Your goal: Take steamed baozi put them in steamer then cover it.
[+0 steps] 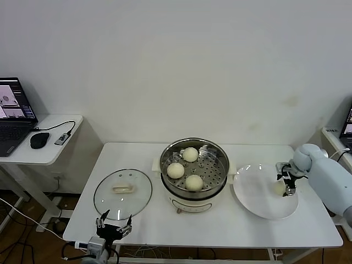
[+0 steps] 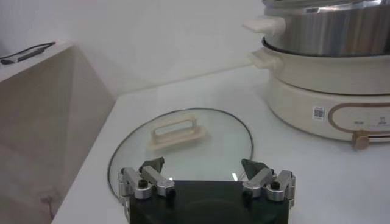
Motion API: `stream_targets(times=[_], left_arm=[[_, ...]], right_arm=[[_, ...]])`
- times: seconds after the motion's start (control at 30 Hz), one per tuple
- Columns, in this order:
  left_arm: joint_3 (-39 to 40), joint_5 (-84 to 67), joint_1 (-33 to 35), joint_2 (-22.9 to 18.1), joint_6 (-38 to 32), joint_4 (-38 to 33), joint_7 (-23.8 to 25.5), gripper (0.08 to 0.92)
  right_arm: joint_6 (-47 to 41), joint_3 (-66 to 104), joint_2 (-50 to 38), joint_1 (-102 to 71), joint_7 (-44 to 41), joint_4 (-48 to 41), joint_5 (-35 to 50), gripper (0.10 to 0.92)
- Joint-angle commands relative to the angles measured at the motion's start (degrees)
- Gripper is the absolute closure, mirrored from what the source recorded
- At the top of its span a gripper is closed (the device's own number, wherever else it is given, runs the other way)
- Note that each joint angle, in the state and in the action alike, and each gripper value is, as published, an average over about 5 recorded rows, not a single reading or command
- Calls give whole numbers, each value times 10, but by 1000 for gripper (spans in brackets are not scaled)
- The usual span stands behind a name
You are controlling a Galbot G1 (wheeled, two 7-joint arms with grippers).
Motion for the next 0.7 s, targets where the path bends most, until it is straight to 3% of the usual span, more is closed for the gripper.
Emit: stream_targets(times=[0.03,0.2,0.7], left_arm=[[0,0,-1,0,0,0,0,177],[1,0,-1,0,0,1,0,177],[-3,20,-10,6,4,-4,-3,177]], right_arm=[[0,1,0,1,2,-4,0,355],[-11,-1,-6,7,-8,4,23,387],[-117,-196,-80,222,-88,163,246,400]])
